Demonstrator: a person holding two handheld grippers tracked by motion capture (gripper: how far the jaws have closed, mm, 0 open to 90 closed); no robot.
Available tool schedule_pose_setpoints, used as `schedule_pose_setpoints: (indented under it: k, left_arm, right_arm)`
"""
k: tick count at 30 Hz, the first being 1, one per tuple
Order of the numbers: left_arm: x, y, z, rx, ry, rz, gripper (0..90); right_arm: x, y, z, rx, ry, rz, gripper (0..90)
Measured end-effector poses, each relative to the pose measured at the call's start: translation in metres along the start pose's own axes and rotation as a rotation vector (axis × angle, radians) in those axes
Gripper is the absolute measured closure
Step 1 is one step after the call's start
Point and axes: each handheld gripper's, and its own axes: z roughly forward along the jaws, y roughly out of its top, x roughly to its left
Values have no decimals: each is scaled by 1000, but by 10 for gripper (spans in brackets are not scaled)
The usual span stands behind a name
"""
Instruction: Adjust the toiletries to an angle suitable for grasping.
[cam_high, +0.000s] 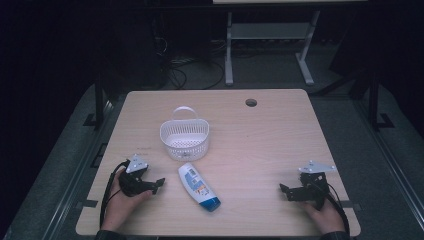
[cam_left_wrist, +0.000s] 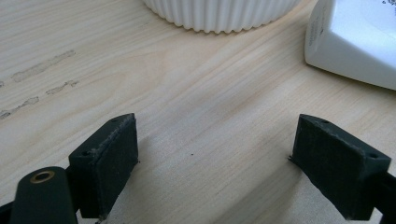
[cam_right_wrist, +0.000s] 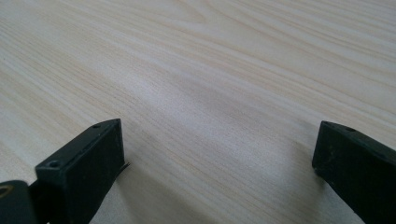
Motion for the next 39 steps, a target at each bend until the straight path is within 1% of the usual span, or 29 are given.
schedule_pose_setpoints:
  k: [5, 7, 8, 10, 12, 16, 18, 19, 20, 21, 22, 23, 24, 25, 26, 27, 28, 29, 33, 34, 35, 37, 38, 39]
  left_arm:
    - [1, 0, 0, -4, -5, -3, 139]
    - [2, 0, -2, -1, -2, -6, 170]
    - [2, 0, -4, 2, -4, -11, 200]
    - [3, 0, -8, 9, -9, -35, 256]
    - [3, -1, -11, 12, -15, -43, 320]
    - [3, 1, -18, -11, -24, -47, 431]
    - [2, 2, -20, -10, -24, -43, 509]
    - [0, 5, -23, -21, -30, -43, 552]
    - [0, 5, -23, -21, -30, -43, 584]
    - [-1, 8, -26, -26, -46, -40, 641]
    - [-1, 8, -26, -26, -46, -40, 675]
    - [-1, 10, -29, -28, -65, -36, 719]
    - [-1, 10, -30, -34, -68, -41, 756]
    - [-2, 12, -32, -39, -77, -45, 784]
    - [-2, 12, -32, -39, -77, -45, 812]
    - [-3, 15, -33, -36, -97, -35, 843]
    - [-3, 15, -33, -36, -97, -35, 864]
    - [-4, 19, -34, -34, -120, -37, 894]
    - [-11, 31, -34, -46, -155, -23, 900]
    - [-11, 31, -34, -46, -155, -23, 900]
    - [-15, 36, -32, -48, -171, -7, 900]
    - [-19, 39, -31, -45, -185, 6, 900]
    - [-19, 39, -31, -45, -185, 6, 900]
    - [-23, 43, -29, -47, -204, 17, 900]
  right_arm:
    - [0, 0, 0, -1, 0, 0, 17]
    - [0, 0, 0, 0, 0, 0, 17]
    - [0, 0, 0, 0, 0, 1, 17]
    - [0, 0, 0, 0, 0, 0, 17]
    - [0, 0, 0, 0, 0, 1, 17]
    - [0, 0, 0, 0, 0, 1, 17]
    - [0, 0, 0, 0, 0, 1, 17]
    - [0, 0, 0, 0, 0, 1, 17]
    - [0, 0, 0, 0, 0, 1, 17]
    - [0, 0, 0, 0, 0, 1, 17]
    - [0, 0, 0, -1, 0, 0, 16]
    - [0, 0, 0, 0, 0, 1, 17]
    - [0, 0, 0, -1, 0, 1, 17]
    - [0, 0, 0, 0, 0, 0, 17]
    - [0, 0, 0, 0, 0, 0, 17]
    - [0, 0, 0, 0, 0, 1, 17]
    - [0, 0, 0, -1, 0, 1, 17]
    - [0, 0, 0, -1, 0, 0, 17]
    - [0, 0, 0, -1, 0, 1, 17]
    - [0, 0, 0, -1, 0, 1, 17]
    - [0, 0, 0, 0, -1, 2, 17]
    - [0, 0, 0, 0, -1, 2, 17]
    - [0, 0, 0, 0, -1, 2, 17]
    - [0, 0, 0, 0, -1, 1, 17]
